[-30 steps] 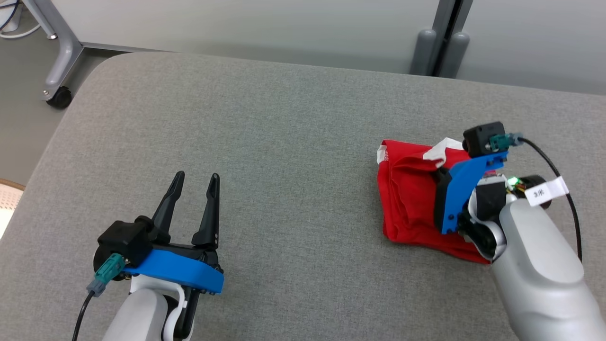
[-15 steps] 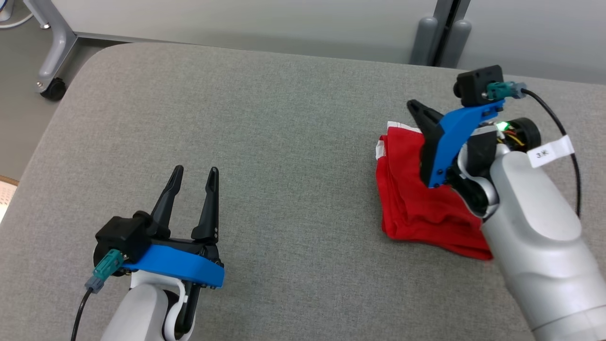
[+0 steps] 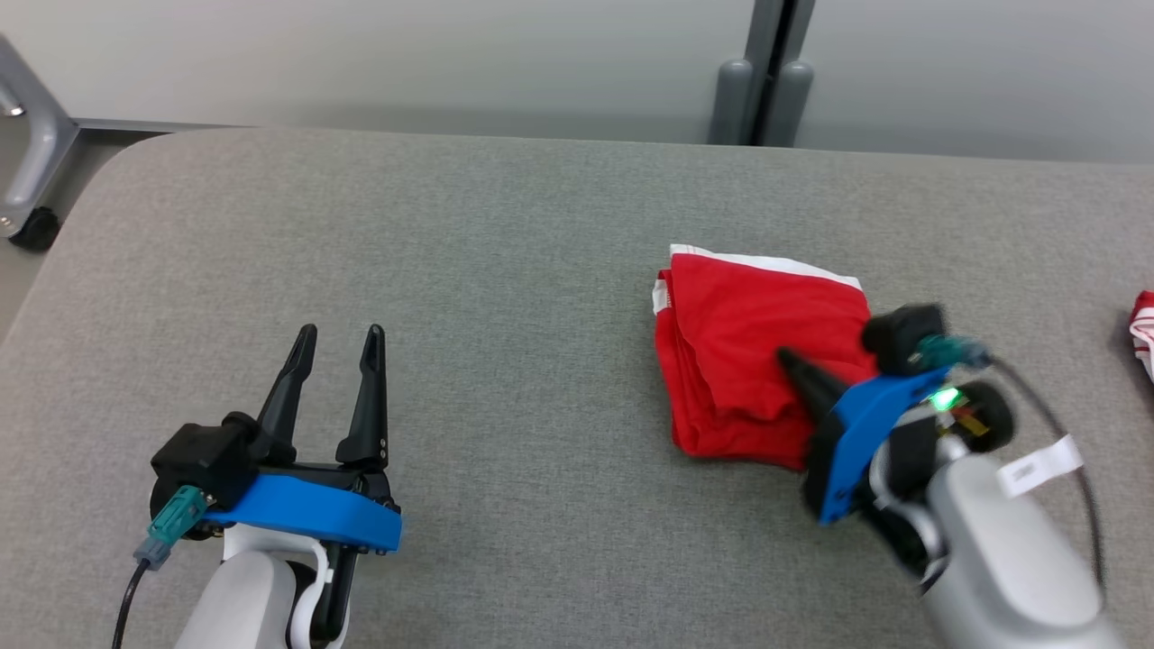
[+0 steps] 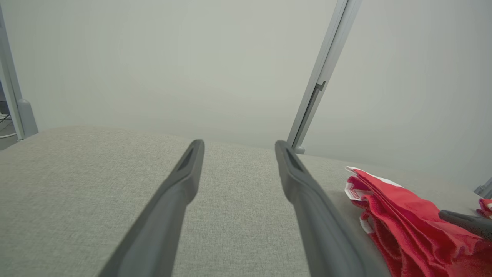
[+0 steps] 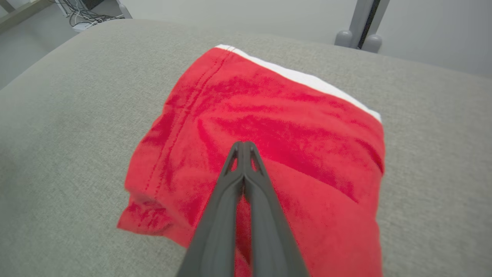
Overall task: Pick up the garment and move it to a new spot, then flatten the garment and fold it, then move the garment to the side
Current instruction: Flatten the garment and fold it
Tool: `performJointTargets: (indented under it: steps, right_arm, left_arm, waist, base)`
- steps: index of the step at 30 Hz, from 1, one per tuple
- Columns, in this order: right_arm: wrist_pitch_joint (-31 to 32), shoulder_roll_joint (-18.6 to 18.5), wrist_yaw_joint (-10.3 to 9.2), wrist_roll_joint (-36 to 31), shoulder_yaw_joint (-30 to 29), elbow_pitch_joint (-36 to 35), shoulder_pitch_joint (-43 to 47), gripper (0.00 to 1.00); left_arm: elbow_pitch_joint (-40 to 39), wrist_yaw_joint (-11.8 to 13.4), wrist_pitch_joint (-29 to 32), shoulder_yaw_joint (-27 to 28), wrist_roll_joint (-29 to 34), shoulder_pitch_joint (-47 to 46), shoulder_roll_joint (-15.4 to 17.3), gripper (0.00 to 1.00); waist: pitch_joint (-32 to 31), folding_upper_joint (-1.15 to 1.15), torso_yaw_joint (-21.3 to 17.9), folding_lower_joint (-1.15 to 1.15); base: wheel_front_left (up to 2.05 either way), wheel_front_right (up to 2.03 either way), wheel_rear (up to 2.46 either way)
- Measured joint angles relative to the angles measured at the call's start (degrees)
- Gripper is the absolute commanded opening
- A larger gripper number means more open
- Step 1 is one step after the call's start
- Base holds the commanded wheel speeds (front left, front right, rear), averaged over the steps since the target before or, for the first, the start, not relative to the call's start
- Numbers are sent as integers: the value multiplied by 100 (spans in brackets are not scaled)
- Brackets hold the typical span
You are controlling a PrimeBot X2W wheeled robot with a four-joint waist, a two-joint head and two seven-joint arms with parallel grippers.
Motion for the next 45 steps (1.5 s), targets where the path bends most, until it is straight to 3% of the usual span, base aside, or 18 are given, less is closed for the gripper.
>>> performJointTargets:
  steps: [8,14,20,21,22,23,31,39,45]
  right_arm:
    - [-156,689,0,271,654,96,389,0]
    - [-247,873,0,730,1405,320,363,0]
    - [-602,905,0,1347,1660,-110,387,0]
    - [-744,907,0,1374,1603,-244,404,32]
    - [-884,911,0,1377,1499,-366,437,81]
    - [-1006,912,0,1372,1385,-491,495,100]
    - [-1489,698,0,833,196,-1504,1148,100]
    - [-1308,681,0,-91,-1321,-2150,1837,100]
    - [-1256,690,0,-494,-1791,-2208,2040,100]
  left_arm:
    - [-46,0,0,86,37,12,-76,100]
    - [-26,0,0,-25,29,-6,-49,100]
    - [25,0,0,21,24,94,-11,100]
    - [42,0,0,55,26,136,-11,100]
    - [47,0,0,97,33,168,-14,100]
    - [52,0,0,153,40,201,-12,100]
    - [70,0,0,503,145,464,-18,100]
    - [52,0,0,806,255,653,2,100]
    - [58,0,0,967,337,712,15,100]
  waist:
    - [-5,0,-143,0]
    - [-37,0,-25,0]
    - [-173,0,-18,0]
    - [-199,0,-38,0]
    - [-227,0,-63,0]
    - [-255,0,-95,0]
    - [-450,0,-464,0]
    - [-608,0,-775,-1]
    - [-645,0,-915,-1]
  base:
    - [0,0,0]
    - [0,0,0]
    - [0,0,0]
    - [0,0,0]
    - [0,0,0]
    - [0,0,0]
    - [0,0,0]
    - [0,0,0]
    - [0,0,0]
